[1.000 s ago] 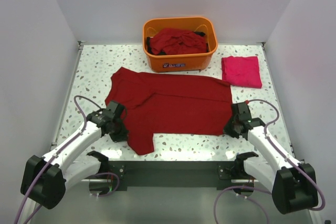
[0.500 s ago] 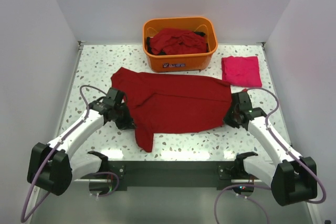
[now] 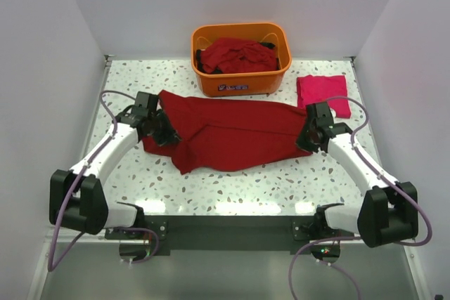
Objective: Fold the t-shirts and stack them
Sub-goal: Fold the tshirt
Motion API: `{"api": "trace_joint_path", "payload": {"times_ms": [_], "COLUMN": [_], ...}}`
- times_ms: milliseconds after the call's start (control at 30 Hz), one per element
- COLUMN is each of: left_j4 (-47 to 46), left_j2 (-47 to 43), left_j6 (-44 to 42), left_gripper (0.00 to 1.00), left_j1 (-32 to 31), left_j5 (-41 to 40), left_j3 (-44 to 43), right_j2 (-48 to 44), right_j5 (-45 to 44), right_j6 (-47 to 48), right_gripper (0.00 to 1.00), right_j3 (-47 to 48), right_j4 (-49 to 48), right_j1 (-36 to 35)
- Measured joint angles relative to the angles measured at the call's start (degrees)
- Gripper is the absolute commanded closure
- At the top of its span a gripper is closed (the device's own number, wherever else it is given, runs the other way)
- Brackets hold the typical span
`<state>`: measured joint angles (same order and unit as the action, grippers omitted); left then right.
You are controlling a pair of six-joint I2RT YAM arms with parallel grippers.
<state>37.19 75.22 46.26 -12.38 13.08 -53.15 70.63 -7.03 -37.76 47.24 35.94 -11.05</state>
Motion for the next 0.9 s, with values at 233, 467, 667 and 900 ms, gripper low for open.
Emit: {"api": "trace_joint_path", "payload": {"times_ms": [233, 467, 667, 900], "left_j4": [-1.88, -3.34, -3.52, -3.21], "left_j2": [8.09, 12.74, 15.61, 18.53], "left_j6": [-0.9, -1.53, -1.97, -2.8], "left_gripper": [1.0, 1.0, 1.0, 1.0], "left_j1": [1.46, 2.14, 2.25, 2.99], "left_j5": [-1.6, -2.1, -3.08, -4.46], "left_j3": [-7.06, -12.07, -15.19, -19.26], "right_j2": [3.72, 7.26, 11.56, 15.37], "right_j5": [-1.16, -0.96, -0.94, -0.35], "right_j6": [0.96, 2.69, 4.52, 5.53], "right_gripper": [1.0, 1.0, 1.0, 1.0], "right_j3": [3.02, 3.65, 6.71, 8.92], "right_j4": [-0.9, -2.6, -3.85, -4.87], "right_j1": [2.25, 6.27, 6.34, 6.38]}}
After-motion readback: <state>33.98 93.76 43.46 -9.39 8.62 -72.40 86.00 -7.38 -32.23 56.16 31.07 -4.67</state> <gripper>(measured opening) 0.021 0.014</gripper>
